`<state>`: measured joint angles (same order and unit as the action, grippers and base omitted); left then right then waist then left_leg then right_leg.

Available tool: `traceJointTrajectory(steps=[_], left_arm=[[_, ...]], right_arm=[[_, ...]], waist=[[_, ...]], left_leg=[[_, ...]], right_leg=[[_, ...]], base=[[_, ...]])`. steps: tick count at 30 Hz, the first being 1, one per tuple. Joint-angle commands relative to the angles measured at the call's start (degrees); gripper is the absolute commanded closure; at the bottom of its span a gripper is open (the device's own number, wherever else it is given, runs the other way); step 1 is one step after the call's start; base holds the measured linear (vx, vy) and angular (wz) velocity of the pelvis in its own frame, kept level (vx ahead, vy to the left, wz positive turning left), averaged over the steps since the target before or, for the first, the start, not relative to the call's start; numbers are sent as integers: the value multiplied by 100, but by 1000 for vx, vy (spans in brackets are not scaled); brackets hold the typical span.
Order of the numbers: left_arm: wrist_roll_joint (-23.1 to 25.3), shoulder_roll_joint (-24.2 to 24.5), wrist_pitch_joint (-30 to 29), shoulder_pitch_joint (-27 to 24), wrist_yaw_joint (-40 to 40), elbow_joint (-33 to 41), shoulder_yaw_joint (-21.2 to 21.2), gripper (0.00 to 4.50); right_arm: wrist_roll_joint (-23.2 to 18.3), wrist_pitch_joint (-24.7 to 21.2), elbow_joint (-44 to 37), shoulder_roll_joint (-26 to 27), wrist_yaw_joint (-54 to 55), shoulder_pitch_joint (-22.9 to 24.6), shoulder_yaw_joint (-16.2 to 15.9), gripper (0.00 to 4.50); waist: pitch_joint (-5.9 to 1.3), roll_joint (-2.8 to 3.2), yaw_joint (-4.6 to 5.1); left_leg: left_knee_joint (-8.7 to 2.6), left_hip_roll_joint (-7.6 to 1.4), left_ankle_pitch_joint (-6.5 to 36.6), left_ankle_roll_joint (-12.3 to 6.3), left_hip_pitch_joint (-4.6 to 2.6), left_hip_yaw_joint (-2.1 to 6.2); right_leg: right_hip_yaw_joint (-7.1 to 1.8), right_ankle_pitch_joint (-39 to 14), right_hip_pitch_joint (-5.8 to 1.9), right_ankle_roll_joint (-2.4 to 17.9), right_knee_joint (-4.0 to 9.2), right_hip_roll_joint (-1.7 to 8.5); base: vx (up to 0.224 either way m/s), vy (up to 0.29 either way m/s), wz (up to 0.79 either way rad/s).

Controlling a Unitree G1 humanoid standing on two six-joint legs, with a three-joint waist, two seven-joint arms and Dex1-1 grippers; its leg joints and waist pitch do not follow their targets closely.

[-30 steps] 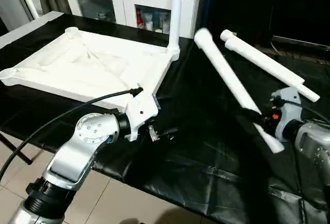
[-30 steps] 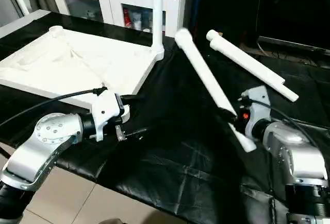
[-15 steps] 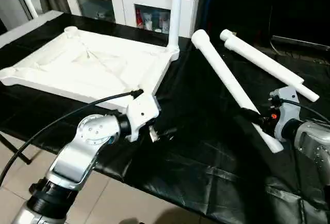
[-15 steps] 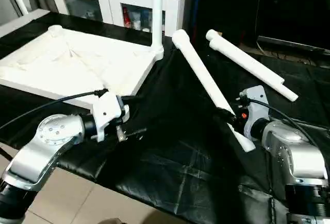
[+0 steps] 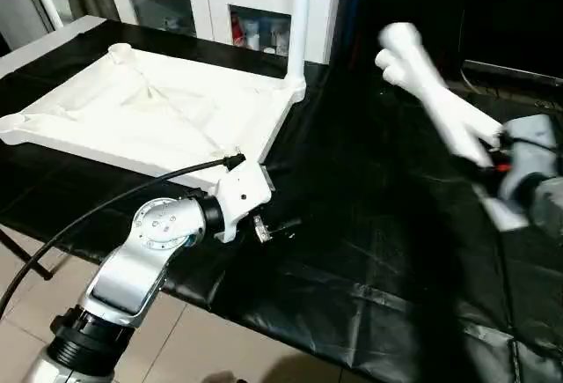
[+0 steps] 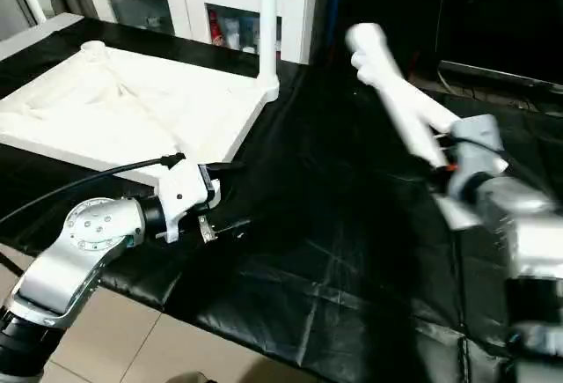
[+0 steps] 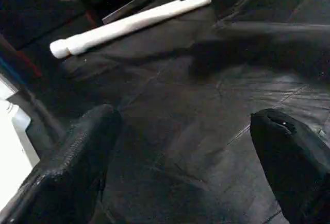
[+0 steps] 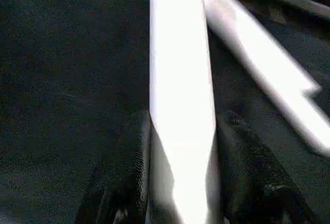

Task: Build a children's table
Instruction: Pick table leg

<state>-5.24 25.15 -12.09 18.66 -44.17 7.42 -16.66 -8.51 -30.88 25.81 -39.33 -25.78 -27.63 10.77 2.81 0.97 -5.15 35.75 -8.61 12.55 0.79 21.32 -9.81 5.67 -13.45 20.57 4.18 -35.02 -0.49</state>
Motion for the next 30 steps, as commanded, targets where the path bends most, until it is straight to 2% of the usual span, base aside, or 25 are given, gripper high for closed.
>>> traceJointTrajectory(steps=[1,2,3,4,7,8,13,14,16,19,21,23,26,30], left_arm=[[3,20,14,40,-35,41,5,0],[-3,24,2,29,-48,69,14,0],[-7,32,-2,17,-61,89,23,0],[-7,35,-6,13,-69,98,27,0],[-21,62,-21,-6,-100,125,35,0],[-32,100,-36,-20,-136,147,40,0],[-50,170,-47,-23,-207,197,47,0],[-50,170,-47,-23,-207,197,47,0],[-86,175,-78,-21,-241,249,55,0],[-86,175,-78,-21,-241,249,55,0],[-106,182,-105,-40,-281,295,45,0],[-117,197,-123,-52,-304,311,32,0],[-120,207,-126,-57,-313,314,28,0],[-120,223,-138,-41,-363,300,24,0]], right_arm=[[247,359,534,-223,202,-257,4,307],[354,512,857,-327,277,-372,-18,307],[453,661,1160,-426,353,-478,-44,307],[510,746,1329,-483,394,-539,-61,307],[636,956,1852,-632,473,-726,-129,307],[765,1068,2269,-771,437,-863,-254,307],[1067,1273,2950,-1006,205,-1092,-518,307],[1067,1273,2950,-1006,205,-1092,-518,307],[1320,1436,3305,-1144,56,-1180,-727,307],[1320,1436,3305,-1144,56,-1180,-727,307],[1548,1694,3823,-1295,-27,-1288,-916,307],[1583,1739,3958,-1348,-36,-1297,-951,307],[1586,1758,3999,-1370,-39,-1293,-948,307],[1726,1820,4220,-1456,-82,-1302,-1057,307]], waist=[[-376,-149,15],[-380,-148,16],[-386,-153,9],[-386,-159,12],[-370,-169,38],[-375,-165,38],[-372,-177,24],[-379,-174,20],[-373,-171,16],[-360,-176,16],[-360,-182,15],[-348,-173,-5],[-349,-166,4],[-343,-185,9]], left_leg=[[-291,-504,-302,-663,-3,222],[-288,-501,-316,-654,-3,221],[-268,-477,-389,-687,28,216],[-261,-474,-371,-708,20,208],[-256,-469,-280,-783,48,206],[-254,-475,-286,-793,41,205],[-228,-500,-317,-876,49,196],[-222,-506,-321,-872,46,198],[-206,-523,-312,-882,59,198],[-208,-517,-206,-868,54,187],[-206,-512,-138,-828,45,178],[-203,-500,-70,-782,37,164],[-201,-510,-69,-807,54,172],[-195,-489,-13,-800,59,162]], right_leg=[[-475,-181,-308,322,391,951],[-468,-185,-303,340,388,944],[-476,-67,-323,304,375,917],[-472,-56,-298,310,378,912],[-440,-261,-294,242,395,884],[-430,-318,-285,263,410,891],[-435,-237,-268,360,379,881],[-428,-229,-260,400,362,885],[-435,-193,-252,484,350,896],[-431,-372,-246,514,368,896],[-424,-532,-233,555,381,903],[-434,-710,-226,533,411,887],[-426,-671,-227,515,402,886],[-421,-772,-225,509,413,883]], base=[[0,0,0],[0,0,0],[0,0,0],[0,0,0],[0,0,0],[0,0,0],[0,0,0],[0,0,0],[0,0,0],[0,0,0],[0,0,0],[0,0,0],[0,0,0],[0,0,0]])
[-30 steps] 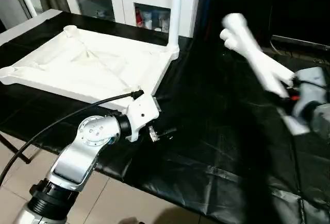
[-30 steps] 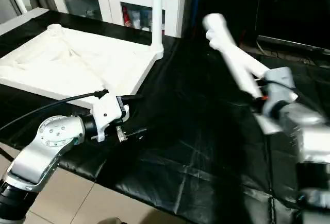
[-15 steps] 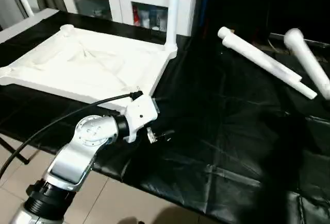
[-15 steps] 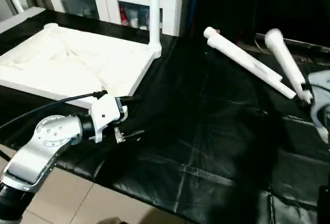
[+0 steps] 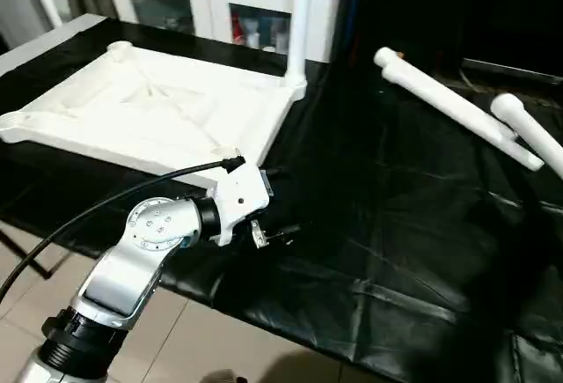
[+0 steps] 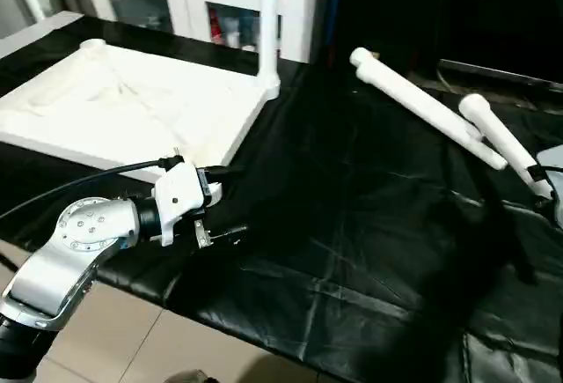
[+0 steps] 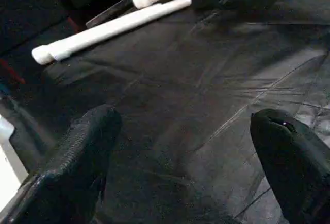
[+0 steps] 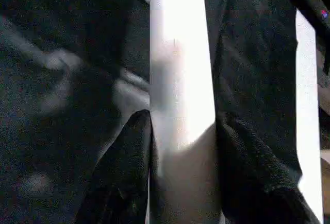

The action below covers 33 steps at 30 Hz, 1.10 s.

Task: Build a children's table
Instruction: Pick table leg

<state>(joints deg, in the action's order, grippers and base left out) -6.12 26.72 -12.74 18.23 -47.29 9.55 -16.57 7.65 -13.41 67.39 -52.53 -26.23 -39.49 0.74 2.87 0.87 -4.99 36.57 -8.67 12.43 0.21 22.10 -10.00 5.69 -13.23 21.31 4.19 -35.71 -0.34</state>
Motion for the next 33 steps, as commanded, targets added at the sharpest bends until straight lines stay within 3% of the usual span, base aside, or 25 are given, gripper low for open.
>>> traceJointTrajectory(steps=[1,11,15,22,24,33], left_arm=[[-34,69,-72,9,-62,79,16,0],[-41,100,-85,7,-123,84,20,0],[-38,107,-87,13,-131,87,20,0],[-39,114,-88,22,-147,84,19,0],[-36,106,-90,30,-152,84,12,0],[-23,107,-69,56,-168,51,-2,0]], right_arm=[[154,89,104,-151,-47,-117,-77,307],[252,299,252,-149,-743,-171,-265,308],[238,338,219,-162,-927,-175,-259,308],[178,361,37,-155,-1312,-14,-241,308],[145,368,-39,-135,-1431,76,-252,308],[93,303,-267,-80,-1506,214,-209,309]], waist=[[-345,-156,-7],[-338,-169,-11],[-346,-161,-13],[-341,-157,-20],[-345,-132,-25],[-345,-142,-30]], left_leg=[[-274,-476,26,-735,-21,177],[-271,-483,135,-755,-25,174],[-270,-500,90,-798,-22,183],[-269,-495,129,-797,-20,187],[-268,-498,131,-806,-27,190],[-264,-484,149,-797,-24,185]], right_leg=[[-423,-864,-290,506,489,857],[-411,-1057,-267,478,504,843],[-413,-900,-273,588,479,858],[-407,-1052,-271,494,501,853],[-407,-1029,-267,508,500,858],[-406,-1108,-270,491,521,856]], base=[[0,0,0],[0,0,0],[0,0,0],[0,0,0],[0,0,0],[0,0,0]])
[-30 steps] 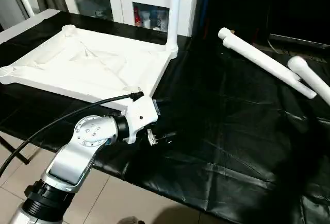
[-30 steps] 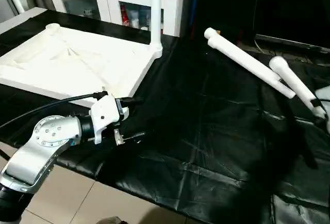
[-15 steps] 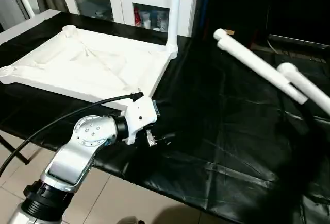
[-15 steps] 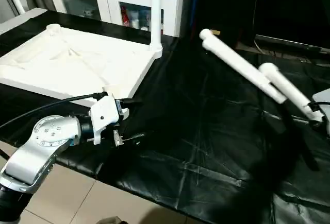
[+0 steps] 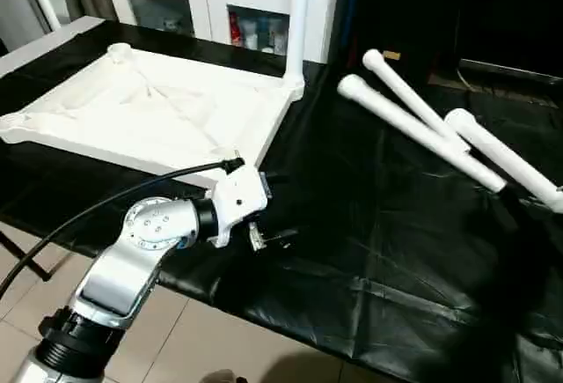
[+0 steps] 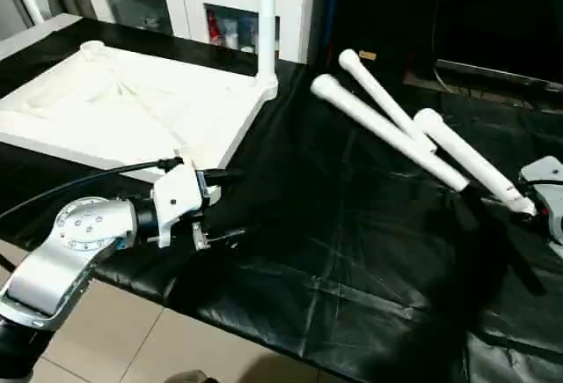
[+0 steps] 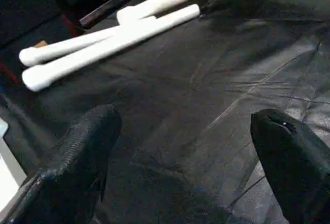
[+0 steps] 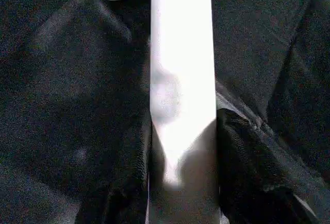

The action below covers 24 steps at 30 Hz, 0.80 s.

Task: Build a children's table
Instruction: Pick table leg

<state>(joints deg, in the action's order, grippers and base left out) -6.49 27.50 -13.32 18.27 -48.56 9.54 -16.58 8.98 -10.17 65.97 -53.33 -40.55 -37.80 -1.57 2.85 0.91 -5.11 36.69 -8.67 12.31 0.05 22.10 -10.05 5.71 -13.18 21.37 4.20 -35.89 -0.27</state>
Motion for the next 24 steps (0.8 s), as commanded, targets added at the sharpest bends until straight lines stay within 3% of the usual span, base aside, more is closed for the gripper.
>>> traceJointTrajectory(steps=[1,9,14,16,18,24], left_arm=[[14,30,-12,52,-40,51,0,0],[21,34,-17,55,-44,46,1,0],[18,42,-19,55,-52,48,4,0],[16,38,-19,56,-57,41,-2,0],[19,36,-15,60,-60,34,-8,0],[43,-7,19,102,-45,-15,-40,0]], right_arm=[[-47,-32,-154,2,-74,57,28,309],[-78,-58,-296,15,-19,63,68,309],[-217,95,-522,11,250,-1,253,309],[-554,25,-870,67,102,-19,531,309],[-599,-8,-967,71,29,3,554,309],[-706,-39,-1339,96,-133,198,631,309]], waist=[[-342,-141,-20],[-347,-150,-21],[-347,-136,-22],[-355,-142,-25],[-353,-111,-18],[-357,-115,-53]], left_leg=[[-280,-491,158,-779,-30,194],[-277,-487,124,-793,-23,197],[-284,-502,115,-781,-24,205],[-283,-498,124,-788,-23,206],[-288,-510,144,-808,-35,212],[-290,-514,114,-817,-41,209]], right_leg=[[-407,-1109,-273,491,536,846],[-407,-1061,-277,472,526,849],[-413,-1020,-278,476,521,859],[-418,-974,-290,448,510,859],[-411,-963,-271,450,511,848],[-420,-906,-275,494,517,860]], base=[[0,0,0],[0,0,0],[0,0,0],[0,0,0],[0,0,0],[0,0,0]])
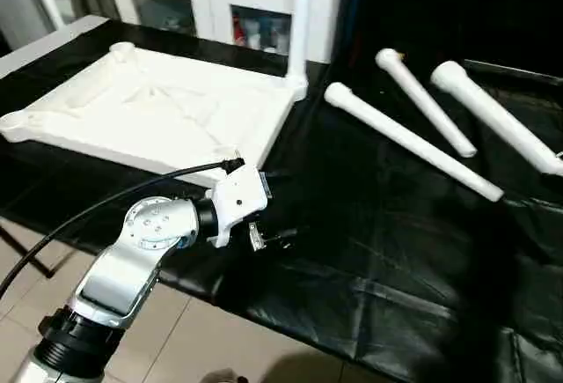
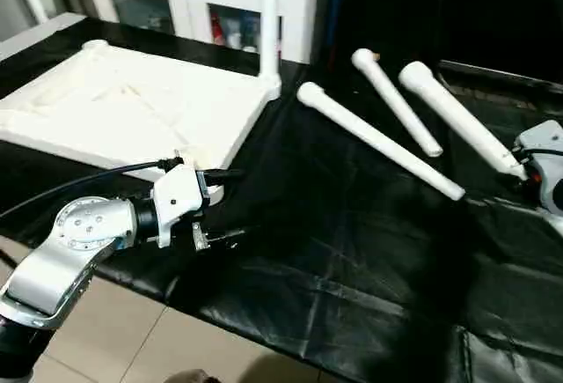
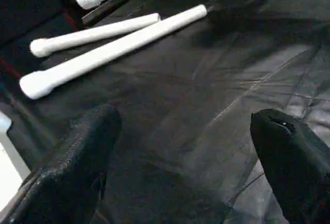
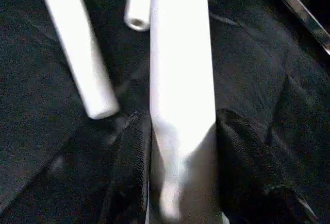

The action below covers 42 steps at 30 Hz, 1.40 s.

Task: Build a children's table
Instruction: Pick table leg

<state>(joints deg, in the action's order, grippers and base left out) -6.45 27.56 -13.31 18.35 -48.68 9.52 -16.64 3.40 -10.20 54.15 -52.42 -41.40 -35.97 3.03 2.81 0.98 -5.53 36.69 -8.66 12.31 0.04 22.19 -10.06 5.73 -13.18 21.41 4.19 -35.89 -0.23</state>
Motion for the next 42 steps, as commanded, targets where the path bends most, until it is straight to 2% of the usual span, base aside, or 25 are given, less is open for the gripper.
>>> traceJointTrajectory(steps=[1,2,3,5,7,8,9,10,12,13,14,15,16,20,22,23,25,26,27,30,32,33,34,38,42], left_arm=[[44,-20,28,104,-24,-20,-31,0],[44,-21,29,105,-22,-21,-31,0],[81,-66,103,192,31,-85,-15,0],[105,-130,165,297,87,-158,2,0],[126,-204,229,431,119,-251,-4,0],[156,-264,305,550,127,-334,-33,0],[204,-310,397,658,127,-417,-74,0],[246,-350,478,751,124,-489,-112,0],[384,-415,700,922,119,-634,-228,0],[784,-555,1312,1305,144,-1003,-539,0],[908,-600,1510,1425,150,-1121,-640,0],[1237,-720,1995,1715,225,-1426,-872,0],[1382,-815,2238,1886,249,-1617,-993,0],[1659,-985,2703,2284,162,-2000,-1306,0],[1774,-1078,2927,2459,192,-2203,-1379,0],[1802,-1111,2979,2513,214,-2263,-1395,0],[2037,-1207,3293,2761,392,-2604,-1508,0],[2134,-1216,3425,2834,430,-2739,-1554,0],[2220,-1210,3518,2888,438,-2853,-1604,0],[2644,-1191,3886,3135,738,-3410,-1727,0],[2798,-1220,3926,3265,1012,-3620,-1673,0],[2881,-1241,3915,3349,1186,-3719,-1621,0],[2982,-1246,3888,3433,1348,-3814,-1599,0],[3348,-1224,3875,3709,1881,-4261,-1597,0],[3611,-1172,3873,3988,2457,-4792,-1489,0]], right_arm=[[-187,-45,-211,14,-42,38,209,309],[-193,-46,-220,16,-41,41,215,309],[-484,-270,-649,104,-205,163,374,309],[-685,-489,-1052,175,-368,293,445,309],[-776,-685,-1472,226,-459,420,443,309],[-891,-904,-1875,300,-521,500,437,309],[-957,-1025,-2096,349,-550,536,430,309],[-1021,-1132,-2287,388,-571,570,423,309],[-1160,-1441,-2586,514,-514,576,429,309],[-1438,-1988,-3321,745,-494,674,338,309],[-1515,-2138,-3543,817,-481,707,304,309],[-1660,-2447,-4043,973,-446,784,219,309],[-1698,-2618,-4324,1060,-392,819,167,309],[-1737,-2886,-4891,1129,-419,882,-56,309],[-1715,-3000,-5153,1139,-409,930,-103,309],[-1720,-3034,-5223,1141,-410,941,-114,309],[-1786,-3306,-5584,1146,-385,998,-139,309],[-1791,-3411,-5703,1150,-348,1008,-139,309],[-1796,-3490,-5795,1156,-317,1012,-137,309],[-1851,-3790,-6147,1149,-168,1046,-115,309],[-1853,-3867,-6305,1102,-183,1076,-151,309],[-1852,-3912,-6397,1089,-183,1092,-167,309],[-1860,-3953,-6477,1087,-186,1099,-184,309],[-1894,-4128,-6714,1127,-151,1085,-233,309],[-1968,-4277,-6960,1182,-139,1065,-310,309]], waist=[[-355,-120,-16],[-357,-119,-22],[-356,-124,-23],[-357,-126,-37],[-363,-111,-37],[-341,-125,-38],[-372,-128,-35],[-356,-124,-35],[-370,-121,-36],[-363,-106,-52],[-345,-113,-54],[-383,-62,-75],[-393,-68,-71],[-424,-62,-109],[-407,-65,-120],[-402,-7,-127],[-411,-28,-112],[-400,16,-119],[-411,28,-121],[-408,5,-110],[-408,9,-109],[-409,74,-102],[-413,44,-100],[-411,79,-116],[-433,66,-121]], left_leg=[[-290,-513,95,-813,-45,211],[-288,-513,86,-818,-45,209],[-288,-507,68,-818,-32,212],[-294,-516,79,-870,-39,221],[-304,-530,46,-872,-34,240],[-308,-522,51,-889,-31,238],[-308,-536,27,-877,-42,249],[-311,-525,20,-907,-35,246],[-317,-536,24,-850,-52,251],[-320,-535,6,-849,-61,260],[-326,-522,9,-891,-58,257],[-337,-565,-10,-868,-84,287],[-350,-614,-15,-855,-89,323],[-341,-629,-92,-735,-77,317],[-341,-588,-40,-676,-69,296],[-349,-602,25,-627,-90,302],[-365,-630,70,-579,-94,327],[-367,-626,84,-582,-90,340],[-366,-637,160,-545,-118,340],[-371,-624,153,-535,-93,345],[-362,-594,176,-527,-85,332],[-365,-607,246,-481,-98,347],[-367,-616,251,-471,-100,359],[-348,-577,188,-495,-79,353],[-333,-565,78,-573,-66,361]], right_leg=[[-419,-896,-283,499,511,856],[-422,-886,-281,485,515,854],[-420,-855,-290,477,509,851],[-419,-845,-290,369,510,847],[-409,-840,-294,347,505,865],[-424,-870,-295,266,538,844],[-420,-801,-300,299,494,869],[-419,-823,-291,258,520,851],[-430,-856,-295,268,511,889],[-434,-846,-284,264,523,870],[-447,-884,-275,161,553,843],[-445,-794,-279,134,509,884],[-454,-662,-285,106,487,918],[-484,-227,-320,281,431,1009],[-487,-291,-319,252,454,992],[-480,-400,-304,233,490,986],[-481,-363,-321,261,455,1006],[-481,-383,-318,260,475,1006],[-489,-412,-315,267,471,1024],[-494,-300,-334,305,464,1042],[-496,-384,-341,267,477,1042],[-486,-453,-338,253,498,1032],[-491,-427,-352,237,484,1033],[-491,-425,-354,253,484,1028],[-481,-387,-358,158,473,1018]], base=[[0,0,0],[0,0,0],[0,0,0],[0,0,0],[0,0,0],[0,0,0],[0,0,0],[0,0,0],[0,0,0],[0,0,0],[0,0,0],[0,0,0],[0,0,0],[0,0,0],[0,0,0],[0,0,0],[0,0,0],[0,0,0],[0,0,0],[0,0,0],[0,0,0],[0,0,0],[0,0,0],[0,0,0],[0,0,0]])
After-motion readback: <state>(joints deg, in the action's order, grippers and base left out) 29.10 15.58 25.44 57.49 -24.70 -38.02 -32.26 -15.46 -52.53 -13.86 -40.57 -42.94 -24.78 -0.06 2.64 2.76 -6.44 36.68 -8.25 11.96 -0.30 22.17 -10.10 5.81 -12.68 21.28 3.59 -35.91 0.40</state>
